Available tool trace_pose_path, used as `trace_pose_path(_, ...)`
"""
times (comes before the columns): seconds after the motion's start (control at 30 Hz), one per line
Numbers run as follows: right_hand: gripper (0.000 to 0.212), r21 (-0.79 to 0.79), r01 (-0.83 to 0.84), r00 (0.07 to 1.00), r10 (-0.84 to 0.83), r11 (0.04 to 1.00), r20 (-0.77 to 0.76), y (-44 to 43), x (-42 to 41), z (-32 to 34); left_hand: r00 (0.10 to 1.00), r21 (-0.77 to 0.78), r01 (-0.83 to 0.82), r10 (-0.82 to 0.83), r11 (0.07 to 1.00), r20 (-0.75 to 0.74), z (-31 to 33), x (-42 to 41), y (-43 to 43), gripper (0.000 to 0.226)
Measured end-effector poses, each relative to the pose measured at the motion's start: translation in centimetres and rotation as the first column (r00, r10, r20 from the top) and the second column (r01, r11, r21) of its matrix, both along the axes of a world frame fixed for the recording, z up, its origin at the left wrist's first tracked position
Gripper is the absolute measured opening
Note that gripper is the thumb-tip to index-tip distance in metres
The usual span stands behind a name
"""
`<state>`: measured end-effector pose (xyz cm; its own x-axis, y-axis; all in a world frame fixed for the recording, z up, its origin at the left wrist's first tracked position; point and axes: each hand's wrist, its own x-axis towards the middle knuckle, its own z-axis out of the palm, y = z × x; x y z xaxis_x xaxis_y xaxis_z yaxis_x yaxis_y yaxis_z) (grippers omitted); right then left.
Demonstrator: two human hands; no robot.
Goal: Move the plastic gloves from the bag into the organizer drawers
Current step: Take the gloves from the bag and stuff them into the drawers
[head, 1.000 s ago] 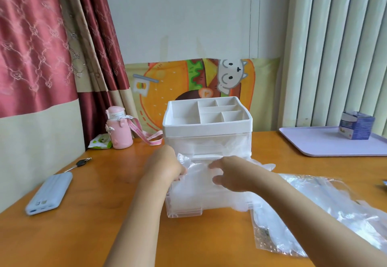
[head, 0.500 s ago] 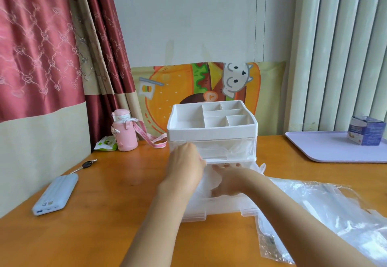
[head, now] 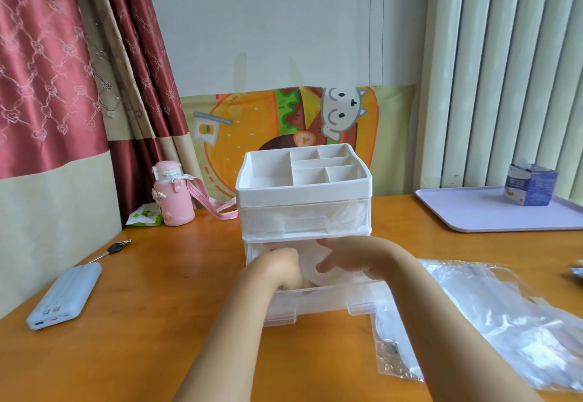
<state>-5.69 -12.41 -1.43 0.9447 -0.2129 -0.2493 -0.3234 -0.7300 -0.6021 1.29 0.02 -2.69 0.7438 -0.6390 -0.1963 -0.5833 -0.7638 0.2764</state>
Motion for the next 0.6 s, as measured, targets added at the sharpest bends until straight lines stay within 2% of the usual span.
trace_pose_path(0.07, 0.06, -0.268, -0.127, 0.991, 0.111, 0.955, -0.074, 0.5, -0.9, 1.1, 1.0, 0.042, 0.019, -0.019, 0.999, -0.006, -0.1, 0.0, -0.3, 0.033)
trace_pose_path(0.13, 0.052, -0.389, -0.224, 0.975, 0.204, 0.894, -0.093, 0.8, -2.2, 2.4, 1.0, 0.063, -0.011, 0.012, 0.998, -0.02, -0.4, 0.3, -0.6, 0.038)
trace_pose_path(0.23, 0.038, -0.414, -0.301, 0.954, 0.271, 0.859, -0.131, 1.1, -4.7, 4.1, 0.999, 0.061, -0.021, 0.023, 0.998, -0.03, -0.4, 0.4, -0.7, 0.039)
trace_pose_path(0.37, 0.058, -0.471, -0.379, 0.919, 0.262, 0.797, -0.295, 0.9, -6.7, 3.9, 0.998, 0.016, -0.054, 0.055, 0.998, -0.007, -0.4, 0.4, -0.5, 0.052)
trace_pose_path(0.6, 0.06, -0.569, -0.376, 0.927, 0.29, 0.731, -0.24, 0.8, -6.0, 3.0, 0.999, 0.044, -0.048, 0.047, 0.998, 0.026, -0.6, 0.7, -0.1, 0.054)
